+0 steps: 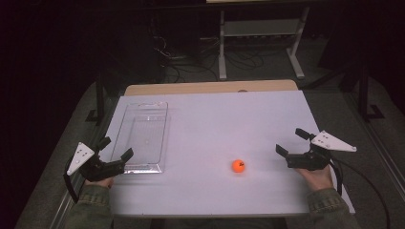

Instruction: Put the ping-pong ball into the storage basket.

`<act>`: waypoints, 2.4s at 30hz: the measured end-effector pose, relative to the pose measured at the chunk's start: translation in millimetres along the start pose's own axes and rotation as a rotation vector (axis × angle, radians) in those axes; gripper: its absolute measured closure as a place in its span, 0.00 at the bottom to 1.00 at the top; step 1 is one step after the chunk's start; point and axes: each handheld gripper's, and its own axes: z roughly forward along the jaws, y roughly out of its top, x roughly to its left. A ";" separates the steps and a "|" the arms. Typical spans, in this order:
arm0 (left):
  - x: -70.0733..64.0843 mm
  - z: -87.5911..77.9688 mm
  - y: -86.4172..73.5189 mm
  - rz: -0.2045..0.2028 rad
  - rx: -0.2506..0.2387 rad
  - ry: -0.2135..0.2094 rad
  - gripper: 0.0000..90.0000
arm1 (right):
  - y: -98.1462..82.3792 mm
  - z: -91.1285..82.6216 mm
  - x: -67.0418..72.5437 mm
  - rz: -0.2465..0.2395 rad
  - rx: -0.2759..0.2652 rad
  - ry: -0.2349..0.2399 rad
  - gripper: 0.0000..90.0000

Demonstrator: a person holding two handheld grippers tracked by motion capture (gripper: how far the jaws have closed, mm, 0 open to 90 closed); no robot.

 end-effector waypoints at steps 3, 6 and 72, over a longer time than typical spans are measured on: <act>0.2 -0.2 0.0 -0.004 0.001 0.000 0.00 | 0.0 0.1 -0.1 0.003 0.000 0.001 0.00; 0.1 -0.4 0.0 -0.002 0.001 0.001 0.00 | 0.1 0.0 0.0 0.003 -0.001 0.001 0.00; -37.4 42.3 54.0 0.201 0.220 -0.175 0.00 | -1.9 2.6 0.9 0.003 -0.001 0.015 0.00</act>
